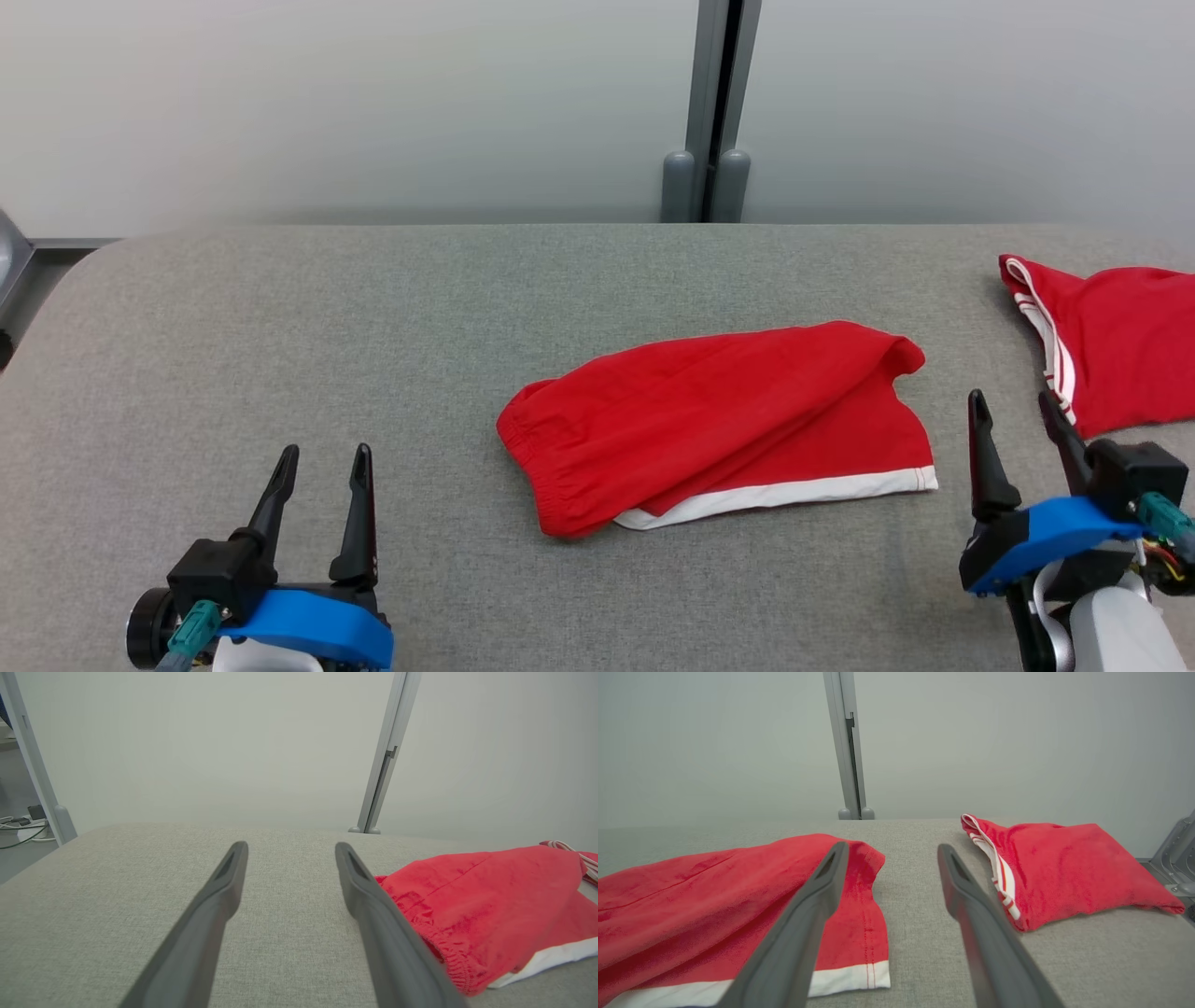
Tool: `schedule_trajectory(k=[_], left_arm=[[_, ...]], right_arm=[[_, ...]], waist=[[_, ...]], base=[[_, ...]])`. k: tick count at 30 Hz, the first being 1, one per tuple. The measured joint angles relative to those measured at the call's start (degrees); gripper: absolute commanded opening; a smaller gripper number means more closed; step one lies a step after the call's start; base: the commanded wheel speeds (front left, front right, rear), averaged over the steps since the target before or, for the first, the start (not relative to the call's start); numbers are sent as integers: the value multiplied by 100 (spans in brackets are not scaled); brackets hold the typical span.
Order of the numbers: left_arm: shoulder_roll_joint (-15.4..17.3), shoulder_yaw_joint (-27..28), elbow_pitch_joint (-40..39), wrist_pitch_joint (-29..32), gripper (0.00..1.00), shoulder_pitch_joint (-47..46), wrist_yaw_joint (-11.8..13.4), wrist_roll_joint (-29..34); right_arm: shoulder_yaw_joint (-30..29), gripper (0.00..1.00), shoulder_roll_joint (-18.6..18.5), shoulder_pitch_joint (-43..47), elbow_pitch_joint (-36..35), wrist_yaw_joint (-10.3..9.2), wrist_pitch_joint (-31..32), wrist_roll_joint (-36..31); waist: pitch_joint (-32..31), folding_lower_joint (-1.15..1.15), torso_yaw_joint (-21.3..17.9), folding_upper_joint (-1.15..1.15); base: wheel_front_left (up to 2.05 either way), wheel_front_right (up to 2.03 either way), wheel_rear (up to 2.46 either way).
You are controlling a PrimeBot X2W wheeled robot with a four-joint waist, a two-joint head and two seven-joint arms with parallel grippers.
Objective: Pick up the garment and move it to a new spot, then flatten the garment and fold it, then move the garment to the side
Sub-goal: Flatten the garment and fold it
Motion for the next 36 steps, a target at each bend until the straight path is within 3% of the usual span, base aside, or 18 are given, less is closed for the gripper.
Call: schedule_trajectory(k=[8,18,29,36], left_arm=[[14,88,-1,0,100,202,5,-29],[-47,120,165,0,100,428,-19,-60],[-265,-498,565,113,100,262,-260,10],[-523,-976,1103,661,100,-86,-435,-413]], right_arm=[[380,100,56,932,-1018,1,-113,247],[604,100,59,1450,-1373,1,-51,419],[680,100,60,1537,-1558,1,124,400],[814,100,62,1550,-1560,1,143,461]], waist=[[-187,0,-174,0],[-345,1,-250,0],[-339,1,-345,0],[-273,1,-445,0]], base=[[0,0,0],[0,0,0],[0,0,0],[0,0,0]])
